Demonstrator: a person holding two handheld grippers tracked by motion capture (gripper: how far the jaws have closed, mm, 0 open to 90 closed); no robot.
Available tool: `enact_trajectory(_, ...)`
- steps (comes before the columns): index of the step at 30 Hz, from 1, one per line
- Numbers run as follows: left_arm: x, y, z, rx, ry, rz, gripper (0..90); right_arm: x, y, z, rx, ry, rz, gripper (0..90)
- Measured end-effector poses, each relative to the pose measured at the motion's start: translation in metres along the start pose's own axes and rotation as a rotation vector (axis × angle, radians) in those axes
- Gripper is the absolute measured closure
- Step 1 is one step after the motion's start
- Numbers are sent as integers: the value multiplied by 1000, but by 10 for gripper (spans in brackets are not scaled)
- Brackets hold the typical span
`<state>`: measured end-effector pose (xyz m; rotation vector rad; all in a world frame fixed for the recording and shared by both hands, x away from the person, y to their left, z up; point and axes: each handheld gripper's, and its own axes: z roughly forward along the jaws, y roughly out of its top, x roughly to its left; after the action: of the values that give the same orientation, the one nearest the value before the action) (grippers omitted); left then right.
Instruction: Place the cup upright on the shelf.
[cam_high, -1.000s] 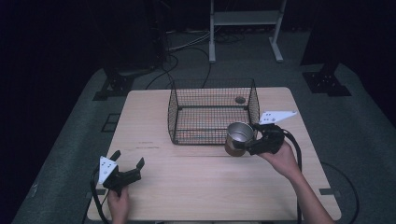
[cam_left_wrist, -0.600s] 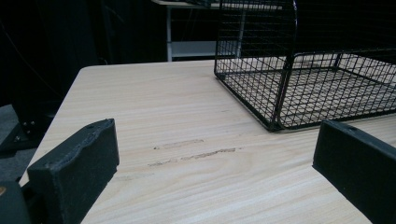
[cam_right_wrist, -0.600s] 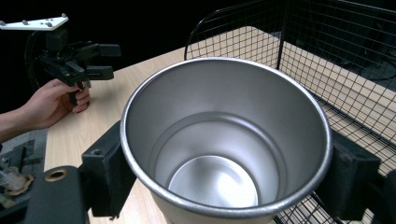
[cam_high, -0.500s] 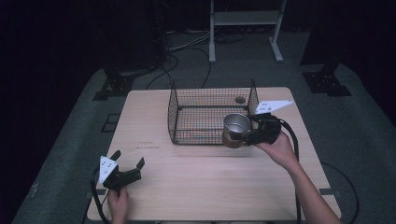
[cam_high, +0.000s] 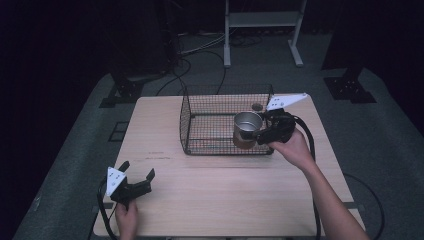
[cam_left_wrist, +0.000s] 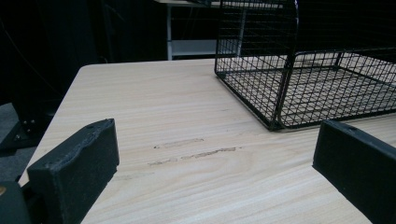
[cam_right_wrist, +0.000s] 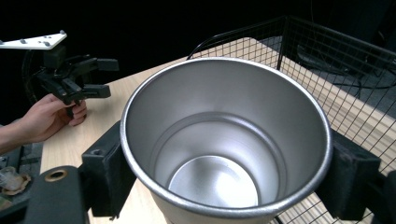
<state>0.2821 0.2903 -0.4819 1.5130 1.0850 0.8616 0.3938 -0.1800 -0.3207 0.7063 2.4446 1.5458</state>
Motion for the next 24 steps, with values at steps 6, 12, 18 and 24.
enact_trajectory(6, -1, 0, 1, -1, 1, 4, 0, -3, 10, 1, -3, -8, -4, 178)
enact_trajectory(12, -1, 0, 1, 0, 1, 3, 0, -8, 22, 4, -4, -14, -13, 178)
enact_trajectory(18, -1, 0, 1, 1, 0, 5, 0, -13, 31, 10, 4, -21, -16, 178)
enact_trajectory(24, 0, 0, 1, 4, 0, 7, 0, -18, 40, 16, 6, -26, -19, 178)
